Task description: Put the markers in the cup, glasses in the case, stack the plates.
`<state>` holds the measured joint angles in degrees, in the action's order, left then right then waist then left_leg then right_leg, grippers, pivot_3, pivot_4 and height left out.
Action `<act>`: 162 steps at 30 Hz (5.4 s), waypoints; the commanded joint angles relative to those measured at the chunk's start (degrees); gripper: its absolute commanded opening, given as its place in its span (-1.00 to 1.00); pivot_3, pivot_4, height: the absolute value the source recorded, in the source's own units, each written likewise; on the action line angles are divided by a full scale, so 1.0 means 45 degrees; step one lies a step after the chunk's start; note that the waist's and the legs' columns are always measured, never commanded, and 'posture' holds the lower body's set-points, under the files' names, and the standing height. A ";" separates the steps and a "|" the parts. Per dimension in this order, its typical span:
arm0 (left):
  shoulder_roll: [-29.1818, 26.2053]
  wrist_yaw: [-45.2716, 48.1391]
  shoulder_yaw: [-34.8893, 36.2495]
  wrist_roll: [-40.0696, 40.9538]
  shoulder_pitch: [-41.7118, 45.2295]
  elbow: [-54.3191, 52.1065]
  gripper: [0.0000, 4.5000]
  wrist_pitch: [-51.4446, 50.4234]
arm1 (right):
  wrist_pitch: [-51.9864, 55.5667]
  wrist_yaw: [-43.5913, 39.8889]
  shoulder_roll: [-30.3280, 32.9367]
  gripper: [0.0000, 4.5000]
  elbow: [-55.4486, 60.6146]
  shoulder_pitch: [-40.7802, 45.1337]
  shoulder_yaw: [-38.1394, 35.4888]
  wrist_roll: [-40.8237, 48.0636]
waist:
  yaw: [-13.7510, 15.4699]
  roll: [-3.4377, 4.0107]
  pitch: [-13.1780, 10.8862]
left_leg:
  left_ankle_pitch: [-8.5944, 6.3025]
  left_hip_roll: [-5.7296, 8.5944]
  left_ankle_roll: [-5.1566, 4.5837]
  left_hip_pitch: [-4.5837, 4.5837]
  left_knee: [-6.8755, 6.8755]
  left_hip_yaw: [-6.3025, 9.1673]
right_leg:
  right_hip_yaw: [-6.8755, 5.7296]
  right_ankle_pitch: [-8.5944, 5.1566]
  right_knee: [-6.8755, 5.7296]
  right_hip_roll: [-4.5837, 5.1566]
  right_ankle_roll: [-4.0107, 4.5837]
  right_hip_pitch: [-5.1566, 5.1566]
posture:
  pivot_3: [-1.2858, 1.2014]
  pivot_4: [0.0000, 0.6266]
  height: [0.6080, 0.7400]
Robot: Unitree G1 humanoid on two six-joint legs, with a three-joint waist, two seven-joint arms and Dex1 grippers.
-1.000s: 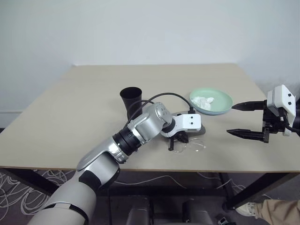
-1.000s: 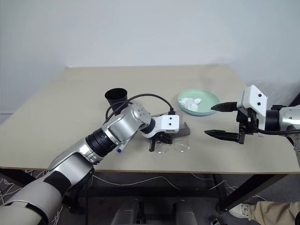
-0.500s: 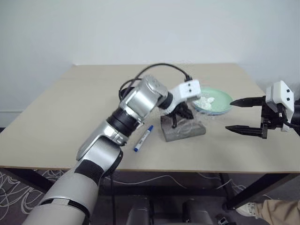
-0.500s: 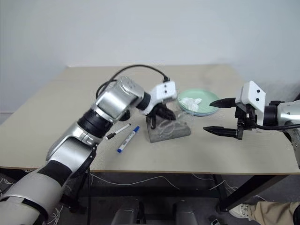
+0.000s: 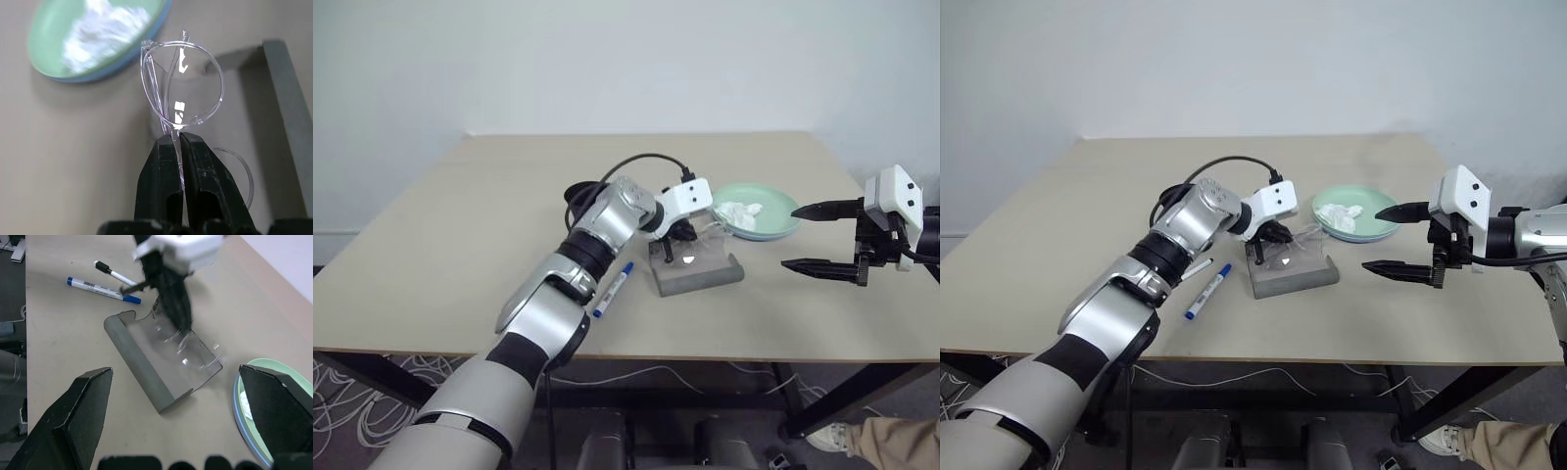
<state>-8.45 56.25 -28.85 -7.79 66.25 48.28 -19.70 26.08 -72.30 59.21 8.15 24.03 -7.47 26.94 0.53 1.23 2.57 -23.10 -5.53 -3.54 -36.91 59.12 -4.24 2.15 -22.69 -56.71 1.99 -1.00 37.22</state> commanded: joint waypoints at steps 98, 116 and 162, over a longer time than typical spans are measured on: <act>-0.2917 -0.2404 0.0735 0.0472 -0.2585 -0.9738 0.99 -1.4188 | 0.0510 0.0177 -0.0889 1.00 -0.0044 0.1754 0.1158 0.0354 | -0.0003 0.0024 0.0025 | -0.0007 -0.0004 -0.0010 0.0029 -0.0013 0.0028 | -0.0028 -0.0002 -0.0019 0.0013 0.0005 -0.0024 | 0.03 -1.00 -0.95; -0.2644 -0.4816 0.0666 0.2789 -0.3483 -1.0332 0.59 -1.5839 | 0.0478 0.0214 -0.0983 1.00 0.0177 0.1538 0.1090 0.0335 | -0.0002 0.0027 0.0031 | -0.0006 -0.0005 -0.0008 0.0030 -0.0011 0.0033 | -0.0008 -0.0001 -0.0033 0.0031 0.0005 -0.0015 | 0.03 -1.00 -0.95; -0.1935 -0.8023 0.8272 0.3766 -0.2260 -0.3105 -0.96 0.3312 | 0.0666 0.0578 -0.1073 1.00 0.0124 0.1362 0.0653 0.0499 | 0.0016 0.0032 0.0042 | -0.0005 0.0022 -0.0006 -0.0013 0.0006 0.0011 | -0.0019 0.0004 -0.0013 0.0069 0.0011 -0.0015 | 0.03 -1.00 -0.95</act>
<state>-17.44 20.06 7.61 9.35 55.76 32.79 -8.38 29.01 -70.15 54.60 7.59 28.89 -2.77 28.13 0.60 1.37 2.76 -23.12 -5.43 -3.57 -36.99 59.14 -4.20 2.06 -22.66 -56.77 2.30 -0.96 37.15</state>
